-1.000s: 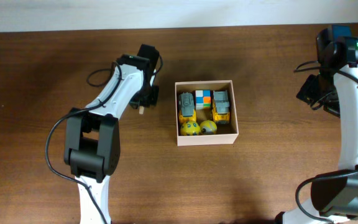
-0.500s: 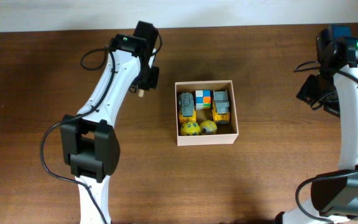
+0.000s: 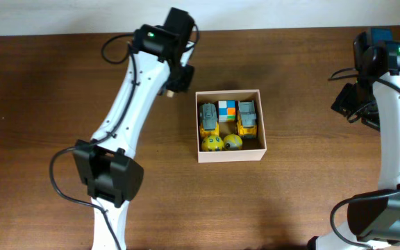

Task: Pack container
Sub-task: 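Carry the paddle right and lower it into the box's right side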

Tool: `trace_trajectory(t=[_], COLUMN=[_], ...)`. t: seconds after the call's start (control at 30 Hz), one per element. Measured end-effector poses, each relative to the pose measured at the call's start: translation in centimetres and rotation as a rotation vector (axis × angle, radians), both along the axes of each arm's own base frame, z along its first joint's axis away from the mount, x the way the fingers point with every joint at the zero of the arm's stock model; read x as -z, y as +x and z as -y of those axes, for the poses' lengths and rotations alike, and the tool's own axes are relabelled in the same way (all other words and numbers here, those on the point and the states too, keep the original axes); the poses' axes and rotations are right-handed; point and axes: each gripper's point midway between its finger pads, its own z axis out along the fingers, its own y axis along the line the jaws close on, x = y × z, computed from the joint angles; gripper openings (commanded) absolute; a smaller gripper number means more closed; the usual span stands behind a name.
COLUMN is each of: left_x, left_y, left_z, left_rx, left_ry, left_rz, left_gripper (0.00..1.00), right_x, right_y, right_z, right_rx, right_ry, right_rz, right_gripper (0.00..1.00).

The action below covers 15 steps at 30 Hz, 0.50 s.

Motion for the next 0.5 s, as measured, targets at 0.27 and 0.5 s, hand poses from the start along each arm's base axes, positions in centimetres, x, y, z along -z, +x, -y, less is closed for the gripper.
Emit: trace_trajectory(t=[0.27, 0.5], left_x=[-0.7, -0.7], left_y=[-2.2, -5.0], left_z=[4.3, 8.6], left_rx=[0.122, 0.244], left_ry=[0.004, 0.011], left_rz=[0.004, -0.007], left_gripper=[0.10, 0.11], right_x=[0.0, 0.0], right_y=[0.0, 0.0], right_z=[0.0, 0.0], right_rx=[0.000, 0.000], right_ry=[0.000, 0.000], right_rz=[0.001, 0.001], right_gripper=[0.99, 0.99])
